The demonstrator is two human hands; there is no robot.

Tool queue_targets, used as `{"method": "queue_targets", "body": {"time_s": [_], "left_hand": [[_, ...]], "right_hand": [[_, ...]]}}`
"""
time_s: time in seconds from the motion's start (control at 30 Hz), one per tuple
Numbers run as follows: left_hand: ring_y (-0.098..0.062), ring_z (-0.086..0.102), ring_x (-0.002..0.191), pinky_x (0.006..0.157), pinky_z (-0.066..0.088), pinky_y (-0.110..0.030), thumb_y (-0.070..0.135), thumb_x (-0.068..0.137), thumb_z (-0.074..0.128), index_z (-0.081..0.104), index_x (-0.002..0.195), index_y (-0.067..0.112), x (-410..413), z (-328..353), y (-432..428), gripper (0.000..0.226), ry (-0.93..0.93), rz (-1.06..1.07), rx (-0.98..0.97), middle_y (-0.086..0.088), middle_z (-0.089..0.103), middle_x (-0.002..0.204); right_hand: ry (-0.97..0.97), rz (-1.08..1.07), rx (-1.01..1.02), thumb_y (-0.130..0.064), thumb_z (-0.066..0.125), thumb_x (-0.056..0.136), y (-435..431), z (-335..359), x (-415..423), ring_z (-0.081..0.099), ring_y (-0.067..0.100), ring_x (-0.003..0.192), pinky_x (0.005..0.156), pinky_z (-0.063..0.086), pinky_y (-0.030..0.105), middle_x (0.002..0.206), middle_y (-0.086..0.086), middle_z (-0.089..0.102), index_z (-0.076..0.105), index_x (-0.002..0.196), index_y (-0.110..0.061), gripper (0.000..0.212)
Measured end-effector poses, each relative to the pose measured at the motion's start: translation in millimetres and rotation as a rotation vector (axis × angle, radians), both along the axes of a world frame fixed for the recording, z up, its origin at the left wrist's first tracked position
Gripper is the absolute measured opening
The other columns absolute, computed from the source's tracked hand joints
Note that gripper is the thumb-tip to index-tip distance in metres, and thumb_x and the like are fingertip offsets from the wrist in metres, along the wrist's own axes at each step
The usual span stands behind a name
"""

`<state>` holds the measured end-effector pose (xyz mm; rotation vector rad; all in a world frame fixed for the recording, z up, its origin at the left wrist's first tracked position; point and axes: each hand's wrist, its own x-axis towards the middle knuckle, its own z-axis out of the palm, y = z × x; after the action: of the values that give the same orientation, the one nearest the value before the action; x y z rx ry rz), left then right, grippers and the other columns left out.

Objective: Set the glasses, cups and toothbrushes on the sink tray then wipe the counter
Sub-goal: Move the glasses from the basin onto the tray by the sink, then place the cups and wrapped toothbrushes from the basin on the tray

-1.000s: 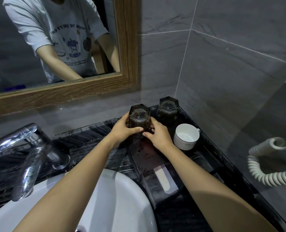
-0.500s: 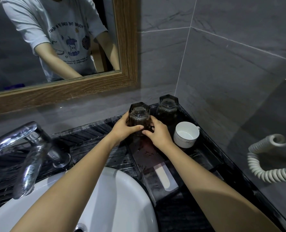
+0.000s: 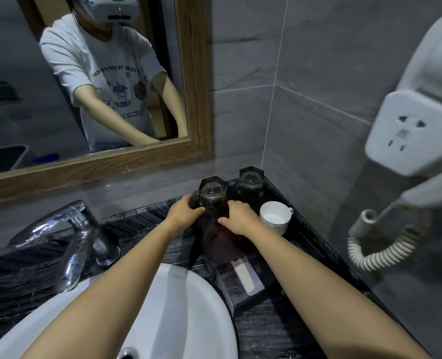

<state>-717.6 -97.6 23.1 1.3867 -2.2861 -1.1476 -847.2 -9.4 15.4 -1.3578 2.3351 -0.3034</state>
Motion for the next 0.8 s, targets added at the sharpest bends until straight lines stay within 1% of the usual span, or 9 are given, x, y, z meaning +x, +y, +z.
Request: {"method": "queue_targets", "body": {"time_s": [0.07, 0.2, 0.37, 0.5, 0.53, 0.6, 0.67, 0.73, 0.8], "left_hand": [[-0.028, 0.05, 0.125, 0.098, 0.04, -0.034, 0.029, 0.088, 0.06, 0.044, 0.136, 0.01, 10.2, 8.2, 7.1, 0.053, -0.101, -0.022, -0.014, -0.013, 0.052, 0.138], [-0.026, 0.044, 0.132, 0.105, 0.036, -0.032, 0.034, 0.089, 0.057, 0.04, 0.139, 0.008, 35.2, 21.0, 28.7, 0.059, -0.319, -0.114, -0.033, -0.01, 0.045, 0.145], [-0.026, 0.041, 0.133, 0.107, 0.034, -0.031, 0.032, 0.09, 0.055, 0.038, 0.14, 0.008, 78.1, 35.5, 67.2, 0.058, -0.413, -0.124, -0.034, -0.01, 0.041, 0.148], [-0.028, 0.054, 0.118, 0.092, 0.052, -0.039, 0.032, 0.091, 0.051, 0.051, 0.131, 0.011, 146.5, 33.4, 92.3, 0.046, -0.493, -0.104, 0.029, -0.006, 0.052, 0.136], [-0.028, 0.055, 0.116, 0.091, 0.052, -0.04, 0.033, 0.091, 0.049, 0.051, 0.131, 0.012, 155.3, 32.8, 96.3, 0.046, -0.521, -0.121, 0.045, -0.006, 0.054, 0.133], [-0.028, 0.053, 0.118, 0.098, 0.047, -0.04, 0.034, 0.093, 0.046, 0.051, 0.132, 0.011, 164.0, 33.8, 102.4, 0.046, -0.561, -0.17, 0.035, -0.009, 0.054, 0.133], [-0.027, 0.05, 0.123, 0.103, 0.04, -0.036, 0.034, 0.094, 0.045, 0.054, 0.129, 0.008, 167.3, 45.6, 111.3, 0.045, -0.576, -0.19, 0.017, -0.01, 0.053, 0.135], [-0.025, 0.052, 0.121, 0.104, 0.041, -0.036, 0.036, 0.092, 0.048, 0.056, 0.126, 0.01, 193.4, 53.1, 115.8, 0.044, -0.603, -0.215, 0.031, -0.007, 0.055, 0.134], [-0.023, 0.059, 0.113, 0.101, 0.045, -0.04, 0.038, 0.09, 0.05, 0.056, 0.126, 0.013, 238.2, 58.3, 118.2, 0.044, -0.614, -0.216, 0.033, -0.006, 0.059, 0.129]], "right_hand": [[0.02, 0.047, 0.079, -0.039, 0.053, 0.092, 6.4, 11.0, 5.3, 0.033, 0.035, 0.136, 0.108, 0.037, 0.043, 0.146, 0.017, 0.039, 0.031, 0.143, -0.004, 0.066], [0.033, 0.135, 0.193, -0.043, 0.049, 0.094, 21.5, 29.6, 23.0, 0.027, 0.038, 0.139, 0.109, 0.032, 0.043, 0.151, 0.018, 0.033, 0.023, 0.147, -0.005, 0.07], [0.075, 0.27, 0.336, -0.045, 0.045, 0.095, 43.5, 48.2, 57.9, 0.023, 0.037, 0.142, 0.114, 0.028, 0.042, 0.157, 0.015, 0.022, 0.011, 0.151, -0.006, 0.076], [0.133, 0.476, 0.381, -0.044, 0.045, 0.095, 56.5, 54.8, 125.6, 0.032, 0.031, 0.14, 0.112, 0.033, 0.04, 0.156, 0.011, 0.026, 0.017, 0.15, -0.007, 0.072], [0.159, 0.522, 0.393, -0.044, 0.045, 0.095, 58.7, 55.9, 136.6, 0.033, 0.03, 0.139, 0.111, 0.034, 0.04, 0.156, 0.01, 0.027, 0.019, 0.15, -0.008, 0.071], [0.2, 0.581, 0.428, -0.047, 0.047, 0.094, 59.7, 59.3, 147.1, 0.035, 0.028, 0.139, 0.112, 0.033, 0.039, 0.156, 0.007, 0.029, 0.024, 0.149, -0.01, 0.071], [0.216, 0.608, 0.485, -0.049, 0.05, 0.092, 58.5, 59.8, 147.9, 0.04, 0.027, 0.135, 0.109, 0.037, 0.037, 0.153, 0.006, 0.035, 0.031, 0.147, -0.01, 0.07], [0.19, 0.629, 0.545, -0.049, 0.051, 0.091, 61.1, 64.4, 166.6, 0.046, 0.027, 0.131, 0.1, 0.043, 0.033, 0.15, 0.006, 0.039, 0.034, 0.146, -0.011, 0.069], [0.119, 0.65, 0.57, -0.047, 0.055, 0.09, 63.7, 69.0, 200.3, 0.05, 0.025, 0.128, 0.1, 0.046, 0.036, 0.147, 0.006, 0.042, 0.037, 0.144, -0.013, 0.067]]}}
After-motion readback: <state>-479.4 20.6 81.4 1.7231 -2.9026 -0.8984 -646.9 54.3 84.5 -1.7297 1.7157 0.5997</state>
